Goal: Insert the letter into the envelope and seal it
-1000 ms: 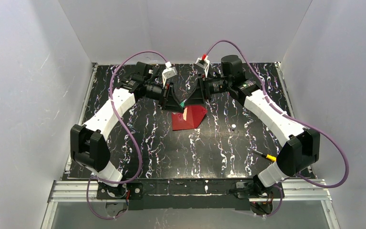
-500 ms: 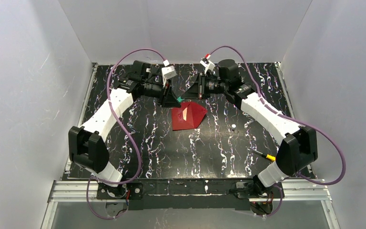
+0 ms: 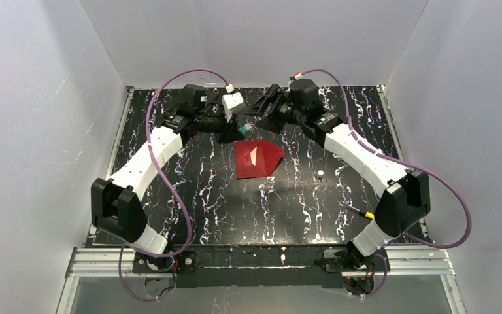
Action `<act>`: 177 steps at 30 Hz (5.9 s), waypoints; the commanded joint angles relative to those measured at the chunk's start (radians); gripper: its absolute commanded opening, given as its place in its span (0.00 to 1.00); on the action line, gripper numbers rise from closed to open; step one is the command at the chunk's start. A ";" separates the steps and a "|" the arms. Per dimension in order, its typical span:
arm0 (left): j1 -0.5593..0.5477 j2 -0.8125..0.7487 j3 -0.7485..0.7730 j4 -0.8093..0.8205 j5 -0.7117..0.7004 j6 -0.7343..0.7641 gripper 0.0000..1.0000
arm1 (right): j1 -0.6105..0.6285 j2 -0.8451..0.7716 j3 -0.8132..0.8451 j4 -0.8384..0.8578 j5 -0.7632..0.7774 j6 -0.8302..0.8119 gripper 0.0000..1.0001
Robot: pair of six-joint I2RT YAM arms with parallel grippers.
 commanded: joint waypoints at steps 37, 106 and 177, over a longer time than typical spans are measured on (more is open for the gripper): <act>0.054 -0.023 0.029 0.084 0.394 -0.535 0.49 | -0.040 -0.179 -0.069 0.193 -0.277 -0.458 0.06; 0.087 -0.086 -0.080 0.225 0.218 -0.649 0.74 | -0.030 -0.094 -0.070 0.190 -0.245 -0.489 0.01; 0.091 0.729 0.253 -0.172 -0.323 -1.066 0.00 | 0.243 0.427 -0.210 0.396 0.550 -1.009 0.01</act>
